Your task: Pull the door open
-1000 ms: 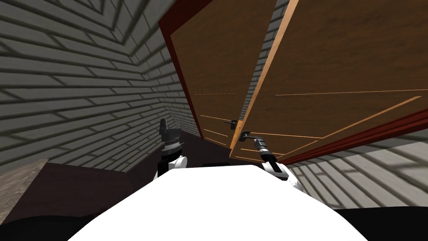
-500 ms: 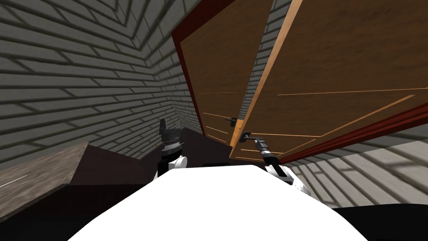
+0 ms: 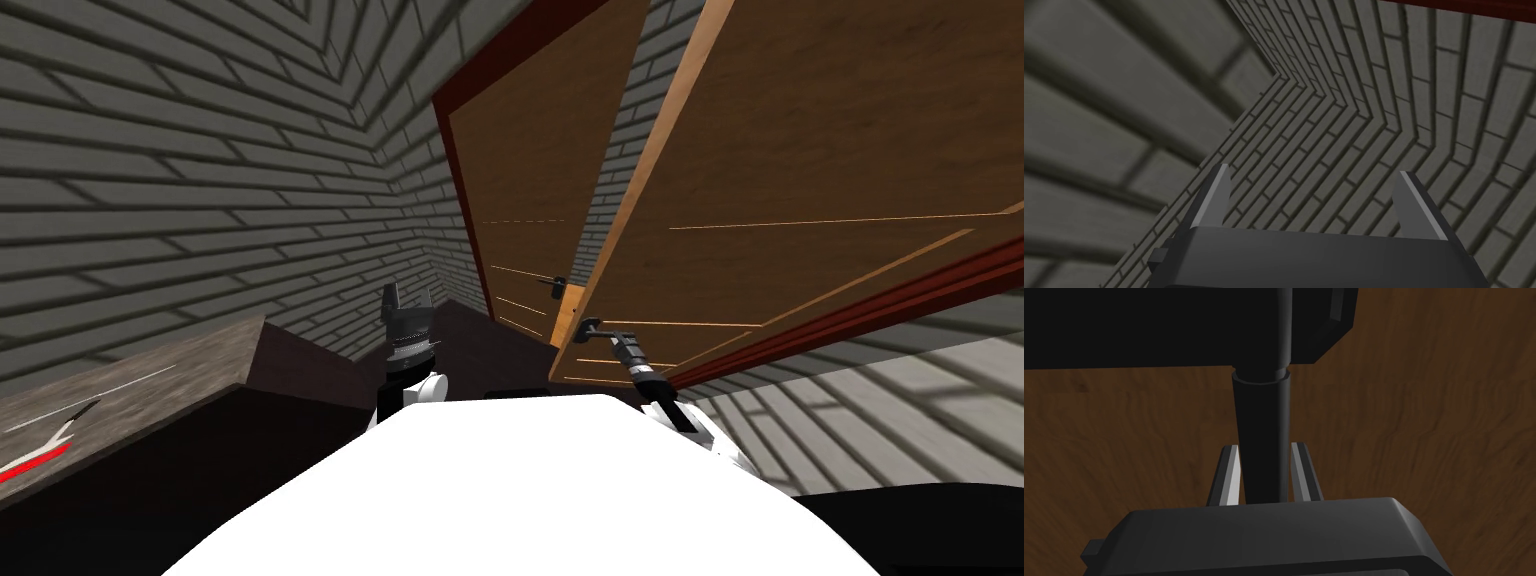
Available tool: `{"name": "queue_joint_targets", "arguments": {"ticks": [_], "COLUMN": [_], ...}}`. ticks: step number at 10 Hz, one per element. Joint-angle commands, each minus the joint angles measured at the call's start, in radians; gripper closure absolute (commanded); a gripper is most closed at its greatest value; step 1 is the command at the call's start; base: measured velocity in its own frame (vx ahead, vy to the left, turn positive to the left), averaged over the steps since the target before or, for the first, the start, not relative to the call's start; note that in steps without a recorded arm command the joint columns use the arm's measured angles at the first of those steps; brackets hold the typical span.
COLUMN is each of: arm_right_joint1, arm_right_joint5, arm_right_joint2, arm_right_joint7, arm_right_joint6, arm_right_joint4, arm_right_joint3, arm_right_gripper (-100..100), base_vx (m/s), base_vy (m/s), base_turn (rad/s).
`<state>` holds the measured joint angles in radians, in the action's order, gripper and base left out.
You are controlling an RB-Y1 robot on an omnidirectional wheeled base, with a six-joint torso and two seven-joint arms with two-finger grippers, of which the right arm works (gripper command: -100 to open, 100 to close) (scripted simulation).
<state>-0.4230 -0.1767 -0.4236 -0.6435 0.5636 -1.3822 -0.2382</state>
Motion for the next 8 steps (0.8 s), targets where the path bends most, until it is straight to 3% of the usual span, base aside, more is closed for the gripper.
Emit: {"name": "queue_joint_targets", "arguments": {"ticks": [1,8], "arm_right_joint1": [-0.012,-0.056], "arm_right_joint5": [-0.005,-0.017], "arm_right_joint2": [-0.008,-0.051], "arm_right_joint7": [-0.014,-0.063], "arm_right_joint6": [0.030,0.130], "arm_right_joint4": [0.001,0.021], "arm_right_joint3": [0.010,0.026], "arm_right_gripper": [100,100], "base_vx": [-0.235,-0.191], "base_vy": [-0.049,-0.052], "base_turn": [0.147,0.119]}}
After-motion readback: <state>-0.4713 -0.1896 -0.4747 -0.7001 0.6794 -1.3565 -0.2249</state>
